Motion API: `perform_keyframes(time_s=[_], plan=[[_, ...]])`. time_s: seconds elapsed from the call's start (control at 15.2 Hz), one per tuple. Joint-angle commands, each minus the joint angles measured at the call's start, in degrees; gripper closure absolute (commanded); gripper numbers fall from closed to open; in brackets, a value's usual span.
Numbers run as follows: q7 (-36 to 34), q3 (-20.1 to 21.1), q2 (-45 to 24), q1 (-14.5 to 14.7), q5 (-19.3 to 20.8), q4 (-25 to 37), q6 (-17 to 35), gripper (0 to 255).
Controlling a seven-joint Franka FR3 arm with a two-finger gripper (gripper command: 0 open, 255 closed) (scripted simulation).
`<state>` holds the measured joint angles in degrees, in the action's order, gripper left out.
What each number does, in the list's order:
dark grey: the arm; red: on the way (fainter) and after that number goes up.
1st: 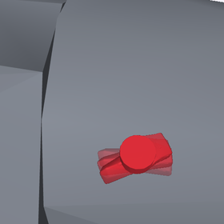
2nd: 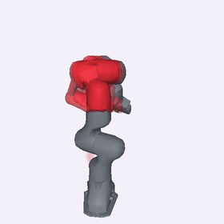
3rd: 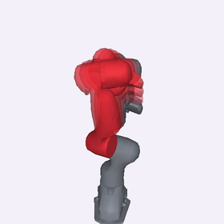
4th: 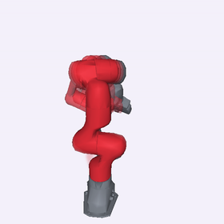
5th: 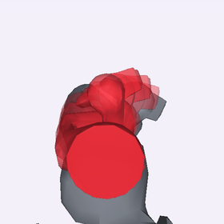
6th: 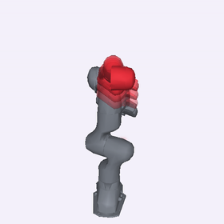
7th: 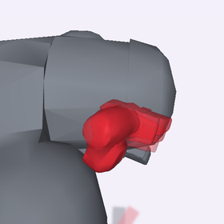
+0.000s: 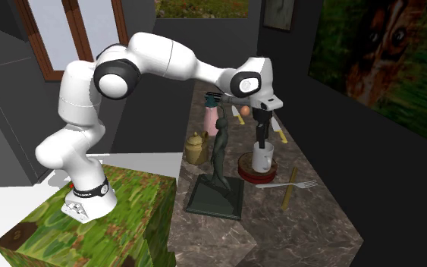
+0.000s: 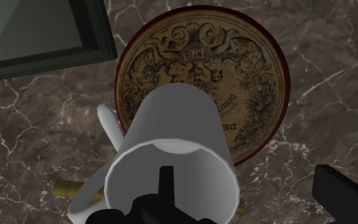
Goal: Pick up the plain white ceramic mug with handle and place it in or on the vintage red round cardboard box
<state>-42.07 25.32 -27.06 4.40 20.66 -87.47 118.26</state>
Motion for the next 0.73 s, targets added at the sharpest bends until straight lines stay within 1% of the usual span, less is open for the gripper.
perform_keyframes(time_s=[0.0, 0.13, 0.66], plan=[[0.42, 0.39, 1.2, -0.03, -0.67, 1.02, -2.11, 0], [0.89, 0.79, 2.47, 0.02, -1.41, 2.56, -4.79, 0], [0.89, 0.79, 2.46, 0.02, -1.4, 2.56, -4.78, 0]])
